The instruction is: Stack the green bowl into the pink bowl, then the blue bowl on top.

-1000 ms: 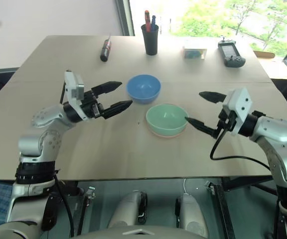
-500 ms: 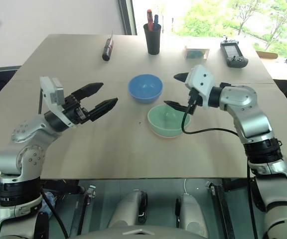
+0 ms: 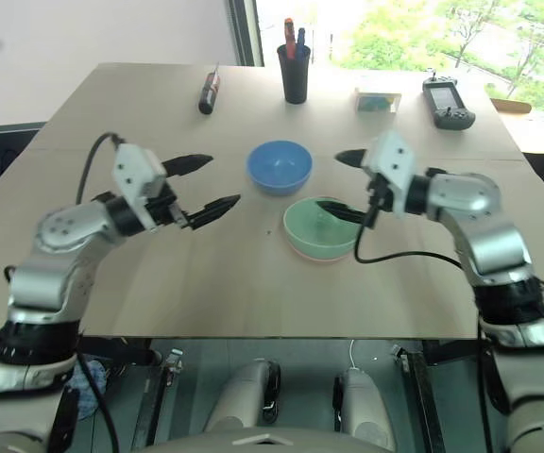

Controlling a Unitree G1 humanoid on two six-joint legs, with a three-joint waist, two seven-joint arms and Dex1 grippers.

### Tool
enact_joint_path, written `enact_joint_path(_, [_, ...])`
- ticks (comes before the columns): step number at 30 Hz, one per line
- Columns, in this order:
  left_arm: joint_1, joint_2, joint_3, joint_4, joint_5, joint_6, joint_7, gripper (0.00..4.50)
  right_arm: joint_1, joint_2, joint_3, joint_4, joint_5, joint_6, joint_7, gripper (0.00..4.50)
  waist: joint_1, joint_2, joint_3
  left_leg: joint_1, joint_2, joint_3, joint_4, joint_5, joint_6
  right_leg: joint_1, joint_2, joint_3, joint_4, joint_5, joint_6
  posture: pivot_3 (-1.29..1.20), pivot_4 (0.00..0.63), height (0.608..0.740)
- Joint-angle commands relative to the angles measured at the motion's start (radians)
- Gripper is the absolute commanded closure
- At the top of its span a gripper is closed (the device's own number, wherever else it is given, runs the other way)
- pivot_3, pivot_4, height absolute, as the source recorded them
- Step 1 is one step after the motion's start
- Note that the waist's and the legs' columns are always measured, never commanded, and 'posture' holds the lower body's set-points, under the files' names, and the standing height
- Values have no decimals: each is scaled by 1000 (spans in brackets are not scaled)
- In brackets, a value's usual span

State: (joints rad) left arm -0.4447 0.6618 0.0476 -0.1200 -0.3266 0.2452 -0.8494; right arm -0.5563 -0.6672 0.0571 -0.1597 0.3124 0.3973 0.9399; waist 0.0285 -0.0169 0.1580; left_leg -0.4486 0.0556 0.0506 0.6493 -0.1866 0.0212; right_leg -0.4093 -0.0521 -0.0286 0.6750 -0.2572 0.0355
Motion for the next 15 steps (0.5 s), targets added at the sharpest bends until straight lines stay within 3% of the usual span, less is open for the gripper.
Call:
enact_joint_path(1, [-98,-13,-72,119,116,-149,-13,7,80,-60,-110,-134,48,88,-38,0,-2,0,0,0,0,0,0,0,0,0,0,0,0,0,0,0,150,740])
enact_joint_path(10, [-363,-70,-224,544,338,-477,-43,7,292,-138,-369,-449,267,444,-166,0,-16,0,1,0,0,0,-1,0,0,-1,1,1,0,0,0,0,150,740])
enact_joint_path(15, [-496,-96,-291,763,438,-541,-55,7,331,-134,-450,-529,346,527,-246,0,-14,-1,1,0,0,0,-1,0,0,-1,1,0,0,0,0,0,150,740])
